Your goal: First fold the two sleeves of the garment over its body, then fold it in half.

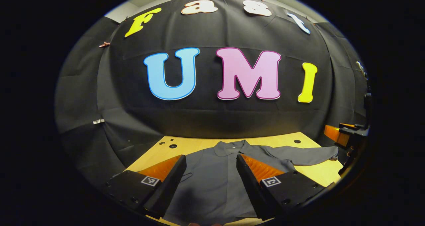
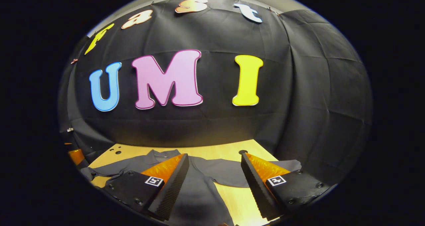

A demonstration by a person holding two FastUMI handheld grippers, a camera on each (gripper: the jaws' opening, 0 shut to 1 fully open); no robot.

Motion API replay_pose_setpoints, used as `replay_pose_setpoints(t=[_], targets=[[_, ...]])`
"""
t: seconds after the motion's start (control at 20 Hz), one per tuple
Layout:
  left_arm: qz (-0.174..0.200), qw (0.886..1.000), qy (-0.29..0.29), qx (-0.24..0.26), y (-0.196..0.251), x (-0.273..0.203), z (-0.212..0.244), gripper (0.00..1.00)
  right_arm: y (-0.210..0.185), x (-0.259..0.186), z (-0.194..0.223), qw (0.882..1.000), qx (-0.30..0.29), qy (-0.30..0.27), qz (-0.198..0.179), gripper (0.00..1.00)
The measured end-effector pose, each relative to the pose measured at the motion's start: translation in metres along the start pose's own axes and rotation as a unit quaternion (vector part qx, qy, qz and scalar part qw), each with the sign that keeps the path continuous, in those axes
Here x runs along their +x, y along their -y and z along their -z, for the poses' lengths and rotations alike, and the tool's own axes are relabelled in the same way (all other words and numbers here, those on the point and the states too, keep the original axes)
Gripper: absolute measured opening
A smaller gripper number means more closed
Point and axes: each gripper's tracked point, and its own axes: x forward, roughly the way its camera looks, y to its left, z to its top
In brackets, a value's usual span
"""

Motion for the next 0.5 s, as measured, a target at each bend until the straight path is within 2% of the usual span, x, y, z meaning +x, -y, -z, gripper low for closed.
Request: replay_pose_setpoints(t=[0.5], targets=[[-0.020, 1.000, -0.024, -0.005, -0.010, 0.012, 0.012, 0.96, 0.116, 0.047, 0.029, 0.990, 0.026, -0.036, 0.135, 0.96]])
